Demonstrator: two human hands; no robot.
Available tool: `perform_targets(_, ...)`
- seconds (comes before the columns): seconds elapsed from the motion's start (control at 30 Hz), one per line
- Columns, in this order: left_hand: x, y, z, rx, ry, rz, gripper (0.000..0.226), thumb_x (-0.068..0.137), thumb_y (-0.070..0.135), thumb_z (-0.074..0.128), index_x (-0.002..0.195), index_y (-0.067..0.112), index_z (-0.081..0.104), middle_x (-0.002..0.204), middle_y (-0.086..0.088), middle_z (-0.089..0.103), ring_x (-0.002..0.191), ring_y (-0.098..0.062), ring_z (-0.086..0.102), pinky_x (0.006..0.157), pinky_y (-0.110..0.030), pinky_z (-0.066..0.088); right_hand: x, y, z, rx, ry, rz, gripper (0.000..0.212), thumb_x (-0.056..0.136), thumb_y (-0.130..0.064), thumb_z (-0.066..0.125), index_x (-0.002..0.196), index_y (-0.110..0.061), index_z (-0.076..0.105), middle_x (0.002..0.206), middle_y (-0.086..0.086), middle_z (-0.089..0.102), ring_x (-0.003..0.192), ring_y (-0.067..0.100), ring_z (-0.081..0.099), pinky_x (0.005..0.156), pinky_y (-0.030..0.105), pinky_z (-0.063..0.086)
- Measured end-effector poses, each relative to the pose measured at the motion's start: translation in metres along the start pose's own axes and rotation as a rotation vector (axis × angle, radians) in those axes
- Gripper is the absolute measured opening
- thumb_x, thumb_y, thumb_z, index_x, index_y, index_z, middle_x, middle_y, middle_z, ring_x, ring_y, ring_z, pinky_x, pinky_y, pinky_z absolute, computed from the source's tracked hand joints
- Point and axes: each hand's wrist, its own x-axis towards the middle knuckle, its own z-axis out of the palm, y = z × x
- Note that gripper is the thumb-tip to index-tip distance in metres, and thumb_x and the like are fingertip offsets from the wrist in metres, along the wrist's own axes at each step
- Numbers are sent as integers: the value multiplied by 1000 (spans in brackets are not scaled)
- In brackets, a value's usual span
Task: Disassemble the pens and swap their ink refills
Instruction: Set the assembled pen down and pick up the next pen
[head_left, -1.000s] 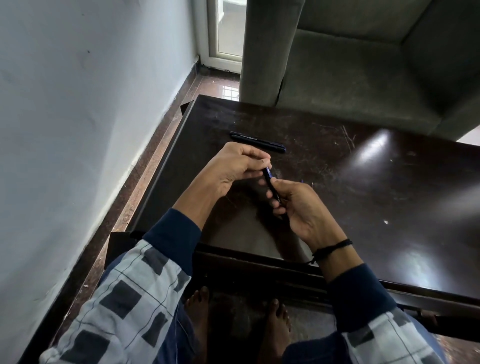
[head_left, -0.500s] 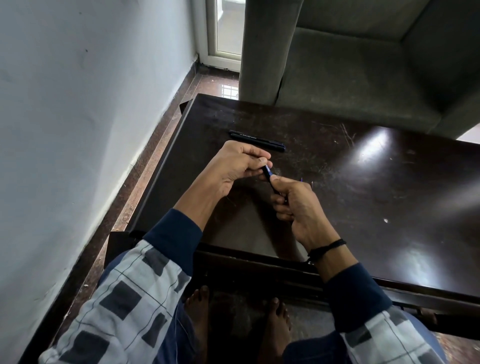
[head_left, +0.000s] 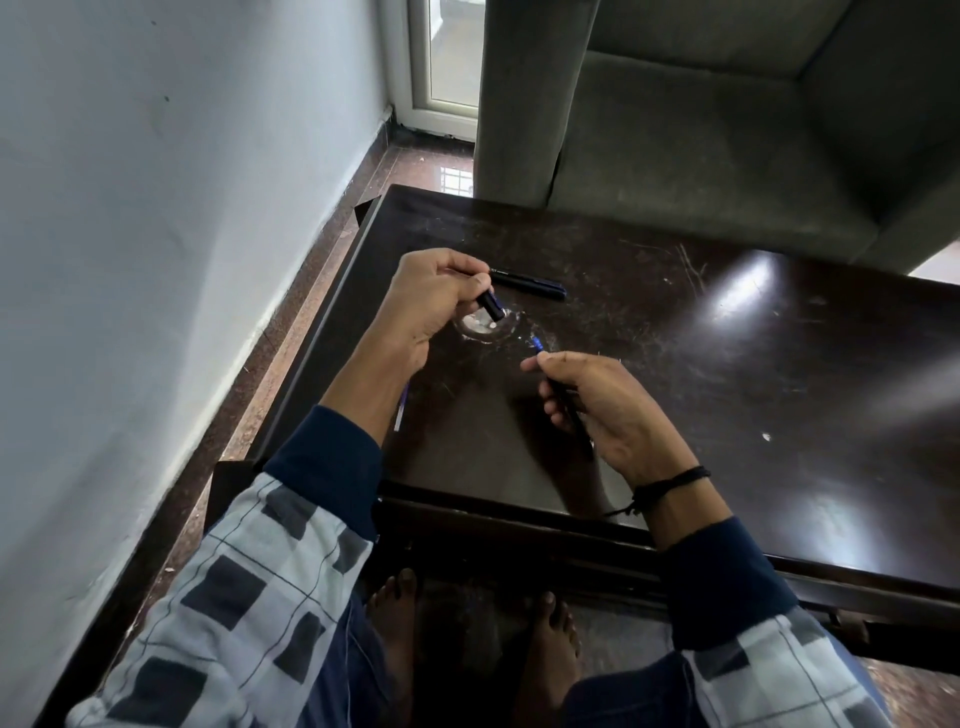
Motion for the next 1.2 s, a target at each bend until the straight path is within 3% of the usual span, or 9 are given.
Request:
perform_targets(0.1,-1,-3,2,183,-88,-4,14,88,2,76,89,16,73,89,-5,75,81,-13,70,72,-24,57,2,-5,-6,168,128,-44,23,104,-22,59,103,-12,79,80,-3,59,70,7,54,67,23,53)
perform_targets(0.23,-7,-11,23,627,-266,-28,20,83,13,83,83,28,70,87,5,71,76,-10,68,85,-33,59,6,-4,-12,186,251,-127,23,103,-22,60,109,-10,80,89,-6,66,81,8,57,73,24,51)
perform_targets(0.33,-15,-14,36,859,-326,-7,20,86,19,83,91,30,68,96,8,69,92,-11,66,88,-29,54,7,-1,-11,193,244,-159,20,102,-19,62,108,-9,78,83,-7,70,74,5,62,65,21,49)
perform_targets(0.47,-18,-14,39,958,-346,7,20,86,21,82,95,31,66,98,9,65,98,-12,64,81,-26,48,10,2,-14,242,222,-190,16,99,-17,69,109,-5,73,75,-3,55,62,5,46,59,19,42)
perform_targets(0.63,-18,-16,40,981,-357,26,18,87,26,82,100,28,69,99,9,64,99,-12,62,80,-27,46,9,0,-14,282,250,-218,9,97,-16,71,103,-9,70,78,-1,58,60,5,50,54,18,43)
perform_targets(0.77,-20,-13,41,930,-311,46,12,96,40,69,97,28,69,98,10,61,93,-10,59,80,-30,46,9,-1,-16,363,282,-231,7,96,-14,72,91,-12,68,78,0,60,61,8,55,53,18,46)
perform_targets(0.9,-21,-8,40,565,-326,-24,36,101,52,57,87,22,71,93,-1,73,79,-17,75,71,-31,61,6,-4,-16,529,298,-273,6,98,-8,68,94,-11,70,84,3,69,69,11,66,64,19,55)
perform_targets(1.07,-24,-2,33,180,-363,-105,20,94,29,75,93,9,74,81,-9,76,65,-14,72,59,-21,57,5,-5,-17,716,256,-251,4,97,-2,68,99,-4,71,88,7,73,80,17,74,72,21,59)
perform_targets(1.2,-22,1,27,-14,-255,-137,12,89,14,79,98,7,74,89,-15,78,73,-22,77,61,-24,60,5,-5,-15,604,197,-230,7,93,-2,71,99,-5,75,83,6,75,73,13,73,67,19,58)
